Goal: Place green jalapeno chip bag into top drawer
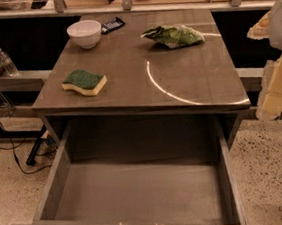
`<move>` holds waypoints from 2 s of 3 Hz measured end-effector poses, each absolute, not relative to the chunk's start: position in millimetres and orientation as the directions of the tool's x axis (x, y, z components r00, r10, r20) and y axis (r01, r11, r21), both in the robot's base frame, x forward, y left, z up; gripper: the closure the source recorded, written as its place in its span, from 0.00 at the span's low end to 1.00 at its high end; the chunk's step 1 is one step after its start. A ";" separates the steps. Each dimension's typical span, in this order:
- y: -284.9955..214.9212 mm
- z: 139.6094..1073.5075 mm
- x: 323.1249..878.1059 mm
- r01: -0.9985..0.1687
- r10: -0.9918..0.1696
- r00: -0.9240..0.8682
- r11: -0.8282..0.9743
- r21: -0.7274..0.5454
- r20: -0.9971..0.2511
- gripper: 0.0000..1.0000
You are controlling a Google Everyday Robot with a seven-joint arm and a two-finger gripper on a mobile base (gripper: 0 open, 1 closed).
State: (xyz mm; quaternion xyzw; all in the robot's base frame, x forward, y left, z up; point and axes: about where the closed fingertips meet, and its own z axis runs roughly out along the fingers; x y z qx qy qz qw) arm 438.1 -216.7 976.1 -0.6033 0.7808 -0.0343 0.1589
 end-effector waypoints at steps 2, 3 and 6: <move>-214.1 986.4 514.9 -0.894 -0.949 -0.182 0.268 -0.358 -0.255 0.00; -187.7 1007.9 601.0 -0.838 -0.918 -0.156 0.318 -0.444 -0.364 0.00; -136.1 985.8 673.6 -0.784 -0.850 -0.201 0.438 -0.440 -0.487 0.00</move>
Offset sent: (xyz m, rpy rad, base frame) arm 0.1138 -0.0017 0.0150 0.0194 -0.1926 0.0283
